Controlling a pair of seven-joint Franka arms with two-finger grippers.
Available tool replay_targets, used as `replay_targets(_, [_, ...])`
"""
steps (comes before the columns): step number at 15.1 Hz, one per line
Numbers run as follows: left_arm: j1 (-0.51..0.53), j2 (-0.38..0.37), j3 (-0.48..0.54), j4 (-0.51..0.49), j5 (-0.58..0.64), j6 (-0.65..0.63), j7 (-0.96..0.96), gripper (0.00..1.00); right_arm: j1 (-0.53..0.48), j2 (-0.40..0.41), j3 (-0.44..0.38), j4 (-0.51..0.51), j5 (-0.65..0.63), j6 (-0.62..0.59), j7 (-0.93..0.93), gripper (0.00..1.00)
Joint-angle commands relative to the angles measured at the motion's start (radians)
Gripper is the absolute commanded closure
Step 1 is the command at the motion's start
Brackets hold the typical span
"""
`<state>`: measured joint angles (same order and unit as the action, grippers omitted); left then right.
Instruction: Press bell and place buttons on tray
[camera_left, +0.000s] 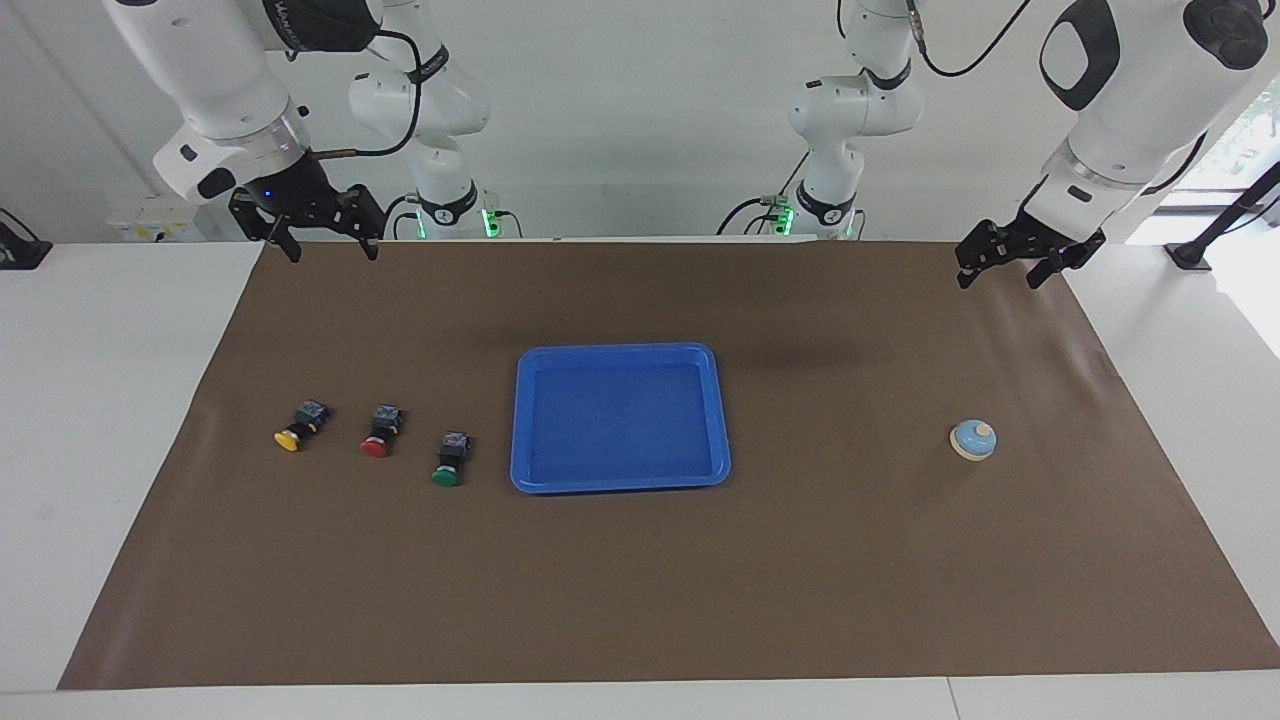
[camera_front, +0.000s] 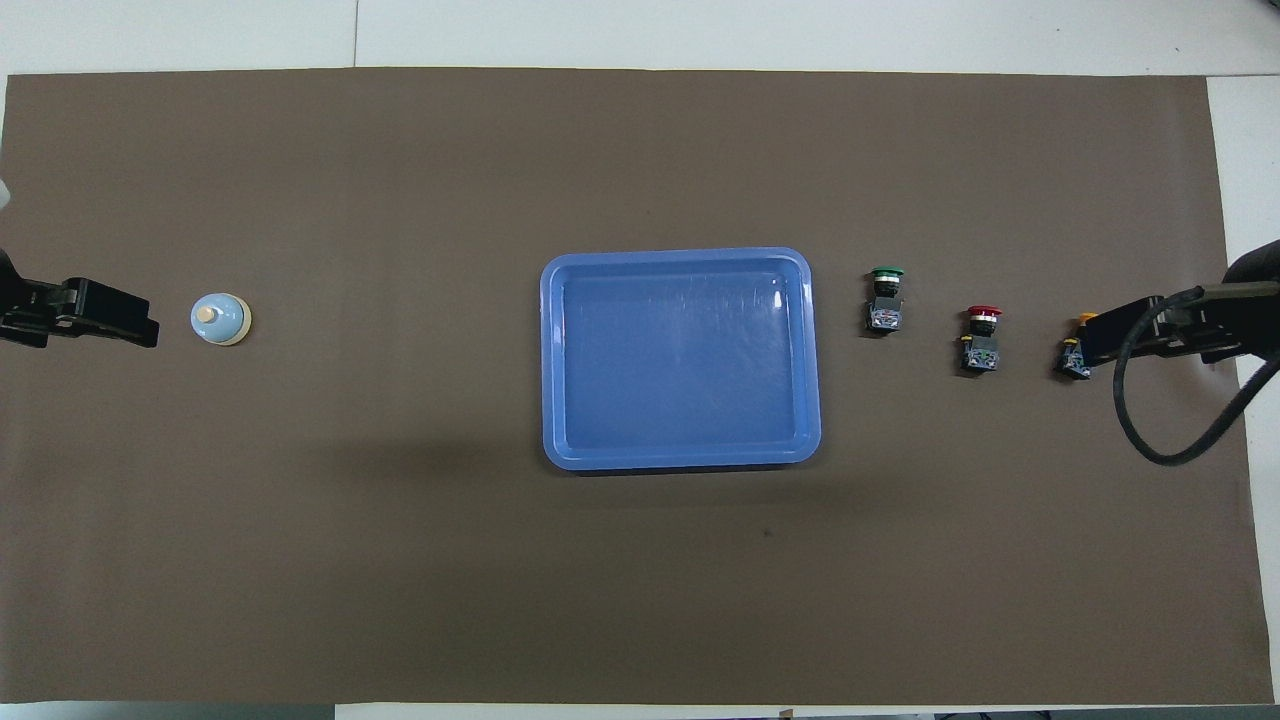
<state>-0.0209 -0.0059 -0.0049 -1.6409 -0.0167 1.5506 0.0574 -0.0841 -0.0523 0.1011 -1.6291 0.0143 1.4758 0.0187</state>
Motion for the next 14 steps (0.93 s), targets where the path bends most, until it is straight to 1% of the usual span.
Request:
replay_targets(1, [-0.008,-0.009,0.003,-0.002,0.007,0.003,0.004,0.0,-0.014,-0.017,0.005,-0.018,0.013,-0.005,-0.013,0.0])
replay_targets(7, [-0.001,-0.017,0.003,-0.022,0.004,0.028,-0.008,0.0,-0.014,-0.017,0.005,-0.018,0.013,-0.005,-0.013,0.0])
replay_targets(8, [0.002,-0.017,0.003,-0.03,0.006,0.06,-0.013,0.08,-0.014,-0.017,0.005,-0.018,0.013,-0.005,-0.013,0.0])
replay_targets(9, [0.007,-0.02,0.008,-0.039,0.006,0.071,-0.013,0.56,-0.013,-0.017,0.005,-0.018,0.013,-0.005,-0.013,0.0])
replay_targets(10, [0.009,-0.031,0.009,-0.059,0.006,0.08,-0.011,0.9,-0.013,-0.017,0.005,-0.018,0.013,-0.005,-0.013,0.0])
replay_targets(11, [0.012,-0.042,0.014,-0.089,0.006,0.092,-0.011,1.0,-0.013,-0.017,0.005,-0.018,0.013,-0.005,-0.013,0.0])
replay_targets(14, [0.044,-0.043,0.013,-0.141,0.007,0.146,-0.01,1.0,-0.014,-0.017,0.005,-0.018,0.013,-0.005,-0.013,0.0])
